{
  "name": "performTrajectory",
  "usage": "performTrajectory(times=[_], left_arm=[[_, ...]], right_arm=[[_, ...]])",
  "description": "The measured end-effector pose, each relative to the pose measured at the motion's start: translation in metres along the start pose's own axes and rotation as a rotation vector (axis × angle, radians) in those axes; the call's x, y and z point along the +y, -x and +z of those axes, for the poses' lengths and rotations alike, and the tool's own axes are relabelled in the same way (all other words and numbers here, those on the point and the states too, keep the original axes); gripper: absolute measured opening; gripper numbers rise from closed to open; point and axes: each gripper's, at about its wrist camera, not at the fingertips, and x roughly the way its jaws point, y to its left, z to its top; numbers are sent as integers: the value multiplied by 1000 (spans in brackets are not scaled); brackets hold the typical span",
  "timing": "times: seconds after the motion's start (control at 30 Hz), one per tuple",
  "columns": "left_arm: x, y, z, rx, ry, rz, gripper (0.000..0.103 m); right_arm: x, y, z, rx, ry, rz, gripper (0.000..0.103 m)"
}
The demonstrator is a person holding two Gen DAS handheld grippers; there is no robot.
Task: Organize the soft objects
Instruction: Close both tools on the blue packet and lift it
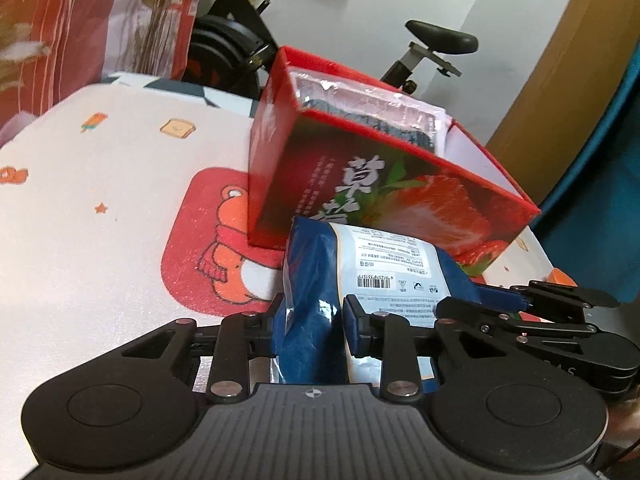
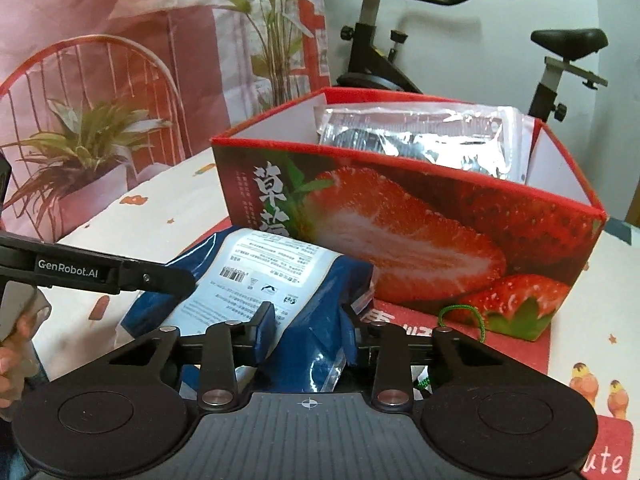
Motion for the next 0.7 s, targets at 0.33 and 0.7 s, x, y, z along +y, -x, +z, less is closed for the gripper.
performTrajectory(times=[0.33, 0.7], left_arm=[[-18, 22, -4, -38, -47, 1, 24], [-35, 50, 6, -129, -101, -10, 24]], right_arm=[[-4, 27, -4, -63, -36, 2, 22], [1, 56, 4, -156, -17, -4, 21]])
